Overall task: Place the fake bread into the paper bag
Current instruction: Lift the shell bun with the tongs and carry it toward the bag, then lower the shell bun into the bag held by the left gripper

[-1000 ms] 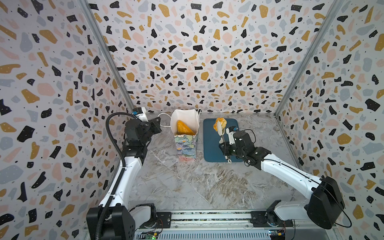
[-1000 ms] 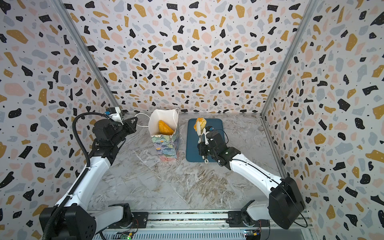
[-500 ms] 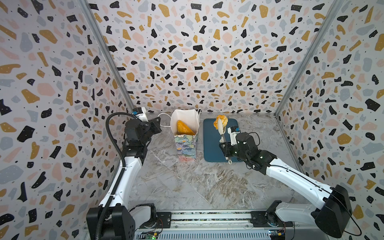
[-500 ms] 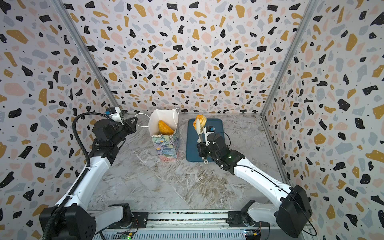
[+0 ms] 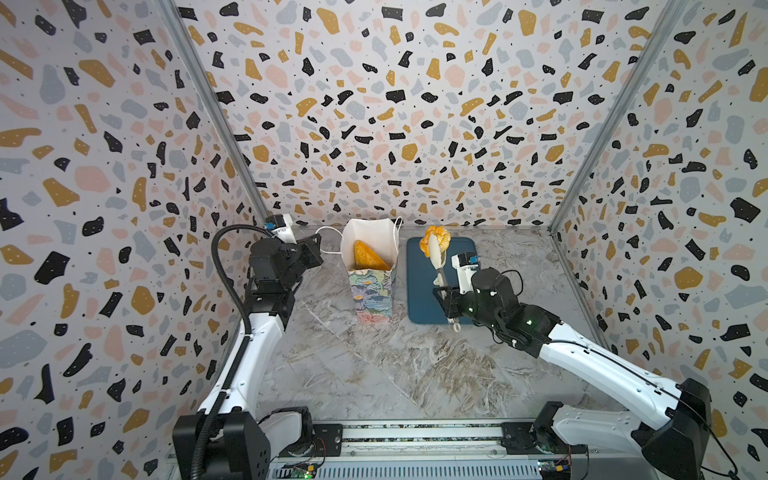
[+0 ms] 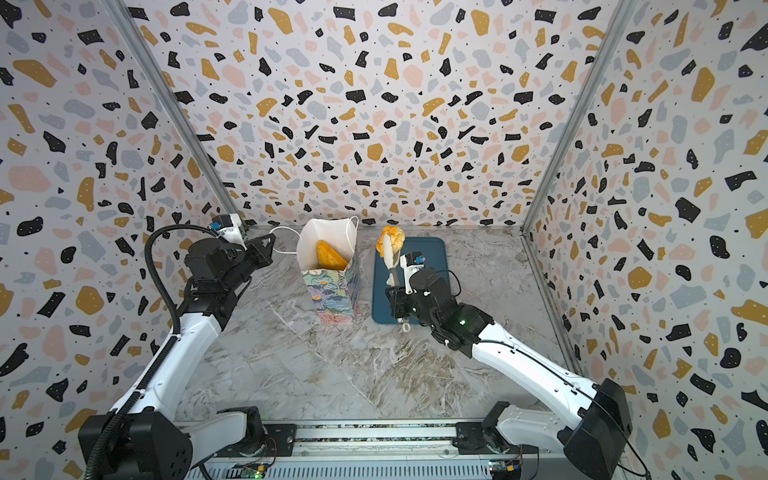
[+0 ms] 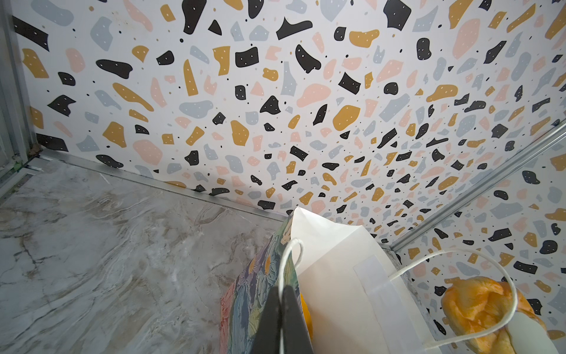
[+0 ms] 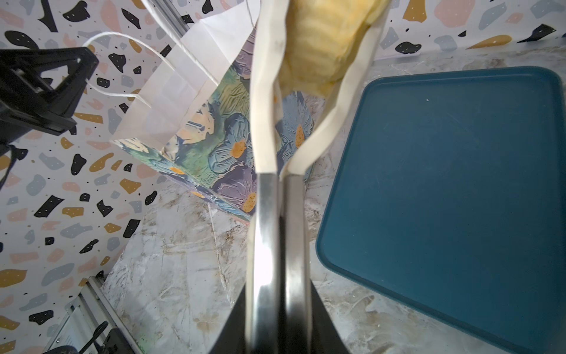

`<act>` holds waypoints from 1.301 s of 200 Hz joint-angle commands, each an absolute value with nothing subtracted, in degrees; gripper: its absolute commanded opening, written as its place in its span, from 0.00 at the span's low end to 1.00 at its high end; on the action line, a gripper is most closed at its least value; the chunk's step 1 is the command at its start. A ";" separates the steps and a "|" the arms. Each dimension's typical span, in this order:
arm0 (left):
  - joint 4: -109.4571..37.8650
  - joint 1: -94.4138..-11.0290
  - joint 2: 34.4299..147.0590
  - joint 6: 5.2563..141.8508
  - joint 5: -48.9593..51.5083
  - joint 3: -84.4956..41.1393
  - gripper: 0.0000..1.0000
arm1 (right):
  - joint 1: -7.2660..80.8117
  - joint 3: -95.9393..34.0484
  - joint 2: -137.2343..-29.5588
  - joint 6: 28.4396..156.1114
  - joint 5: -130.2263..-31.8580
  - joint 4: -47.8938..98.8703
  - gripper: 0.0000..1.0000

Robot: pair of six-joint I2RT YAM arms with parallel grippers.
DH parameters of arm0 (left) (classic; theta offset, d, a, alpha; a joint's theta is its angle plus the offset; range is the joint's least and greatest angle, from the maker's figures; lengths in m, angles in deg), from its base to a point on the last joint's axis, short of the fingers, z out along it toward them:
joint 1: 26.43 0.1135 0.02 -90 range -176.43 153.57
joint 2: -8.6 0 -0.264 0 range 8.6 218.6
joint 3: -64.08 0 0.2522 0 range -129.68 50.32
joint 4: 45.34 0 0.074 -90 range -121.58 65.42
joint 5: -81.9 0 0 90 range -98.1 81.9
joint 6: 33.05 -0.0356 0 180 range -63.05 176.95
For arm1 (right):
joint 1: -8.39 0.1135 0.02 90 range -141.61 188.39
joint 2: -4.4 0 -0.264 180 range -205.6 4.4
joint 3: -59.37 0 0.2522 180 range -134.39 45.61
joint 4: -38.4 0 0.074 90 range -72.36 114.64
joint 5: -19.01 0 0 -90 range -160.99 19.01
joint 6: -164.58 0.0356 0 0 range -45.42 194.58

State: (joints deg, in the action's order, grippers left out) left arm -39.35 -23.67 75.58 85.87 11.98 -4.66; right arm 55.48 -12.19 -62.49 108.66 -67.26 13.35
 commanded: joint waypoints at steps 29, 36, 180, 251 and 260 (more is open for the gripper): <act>-41.60 -24.06 74.43 85.07 12.43 -4.35 0.00 | 58.45 -17.72 -59.93 109.22 -63.83 16.16 0.15; -41.60 -24.06 74.43 85.07 12.49 -4.38 0.00 | 58.95 -18.31 -60.07 108.97 -63.46 16.03 0.15; -42.05 -24.08 74.56 85.51 12.82 -4.17 0.00 | 67.24 -35.11 -69.58 101.00 -58.61 11.30 0.16; -42.04 -24.06 74.44 85.78 12.91 -4.26 0.00 | 69.34 -43.14 -77.51 98.52 -59.60 6.75 0.18; -42.04 -24.01 74.36 85.82 12.79 -4.17 0.00 | 69.30 -43.65 -78.10 98.35 -59.73 6.23 0.18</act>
State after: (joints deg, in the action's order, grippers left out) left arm -39.37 -23.67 75.45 86.09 12.37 -4.66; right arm 68.94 -39.80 -78.20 99.98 -59.90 7.12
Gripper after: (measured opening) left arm 0.046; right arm 0.255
